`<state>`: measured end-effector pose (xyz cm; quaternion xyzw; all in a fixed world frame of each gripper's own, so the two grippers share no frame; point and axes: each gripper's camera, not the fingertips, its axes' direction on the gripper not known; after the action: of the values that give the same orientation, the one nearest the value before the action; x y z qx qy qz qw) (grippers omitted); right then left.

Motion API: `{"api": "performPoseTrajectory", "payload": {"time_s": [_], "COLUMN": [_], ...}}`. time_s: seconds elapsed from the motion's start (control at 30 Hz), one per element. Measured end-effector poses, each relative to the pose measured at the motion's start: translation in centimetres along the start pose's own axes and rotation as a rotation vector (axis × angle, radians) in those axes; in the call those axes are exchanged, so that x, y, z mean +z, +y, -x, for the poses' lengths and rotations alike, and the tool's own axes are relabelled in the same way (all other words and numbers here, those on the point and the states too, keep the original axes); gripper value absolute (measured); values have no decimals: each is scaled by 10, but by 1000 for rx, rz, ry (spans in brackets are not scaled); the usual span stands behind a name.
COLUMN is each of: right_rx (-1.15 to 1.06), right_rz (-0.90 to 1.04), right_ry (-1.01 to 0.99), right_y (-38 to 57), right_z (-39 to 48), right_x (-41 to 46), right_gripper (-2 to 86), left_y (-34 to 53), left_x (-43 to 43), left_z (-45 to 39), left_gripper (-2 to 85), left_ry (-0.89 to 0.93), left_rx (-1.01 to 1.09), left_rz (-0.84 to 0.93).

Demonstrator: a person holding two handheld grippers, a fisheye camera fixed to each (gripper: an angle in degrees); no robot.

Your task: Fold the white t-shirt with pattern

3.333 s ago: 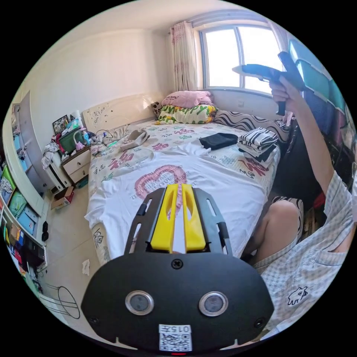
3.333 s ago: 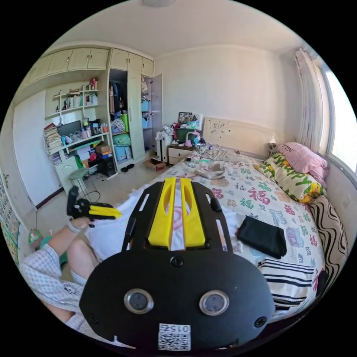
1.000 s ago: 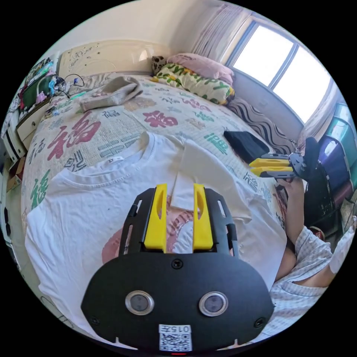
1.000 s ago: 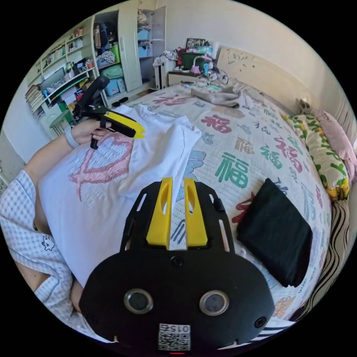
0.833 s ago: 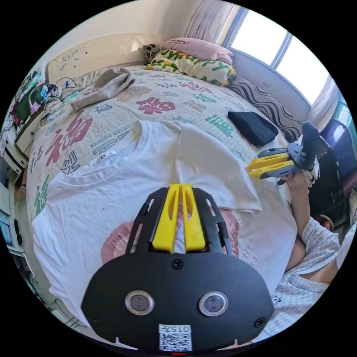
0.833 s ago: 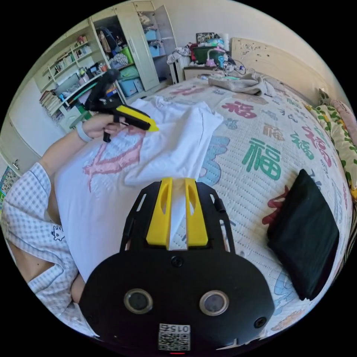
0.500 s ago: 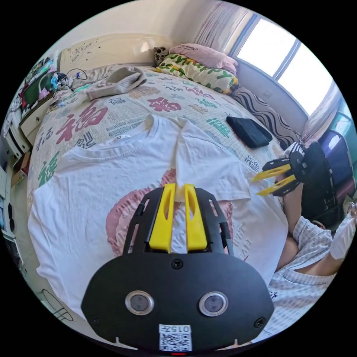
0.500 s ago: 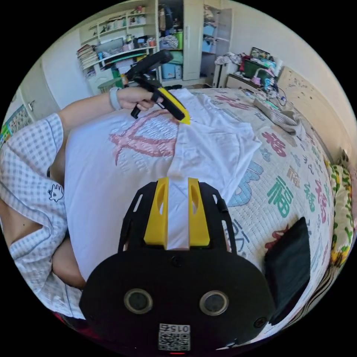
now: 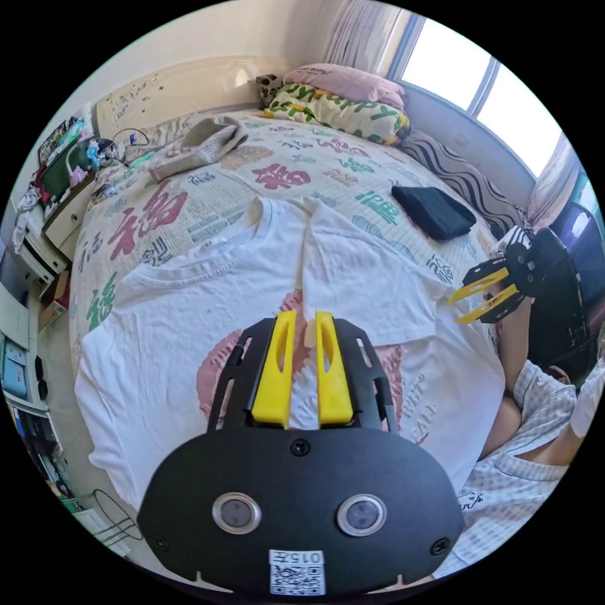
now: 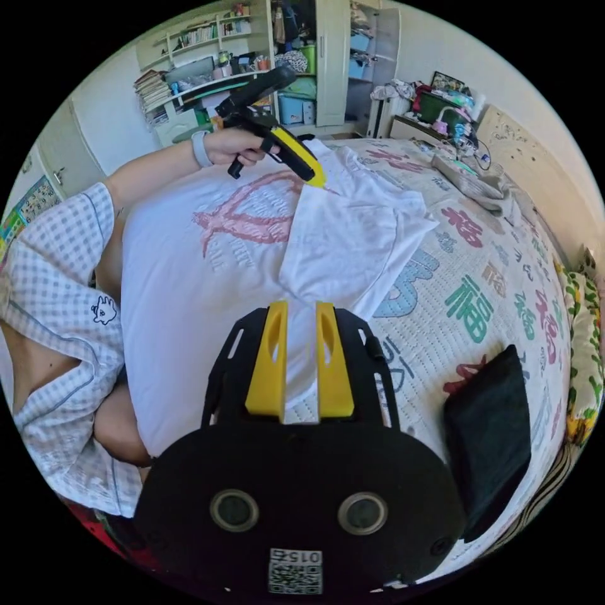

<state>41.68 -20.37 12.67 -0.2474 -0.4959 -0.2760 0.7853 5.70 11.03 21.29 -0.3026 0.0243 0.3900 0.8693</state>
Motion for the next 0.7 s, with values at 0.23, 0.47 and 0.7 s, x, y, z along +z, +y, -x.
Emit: {"api": "performPoseTrajectory", "payload": {"time_s": [0.23,0.47,0.7], "right_rx": [203,119,271], "right_rz": [1,108,72], "right_ry": [68,93,77], "right_y": [-4,-26,-13], "right_z": [-46,-44,-83], "right_x": [26,78,92], "right_gripper": [92,73,29], "left_y": [-102,-147,-167], "left_x": [-4,78,68], "left_z": [-40,-49,-50], "left_gripper": [79,28,-1], "left_ry": [25,-71,18], "left_rx": [57,13,-17], "left_rz": [-52,71,-68]}}
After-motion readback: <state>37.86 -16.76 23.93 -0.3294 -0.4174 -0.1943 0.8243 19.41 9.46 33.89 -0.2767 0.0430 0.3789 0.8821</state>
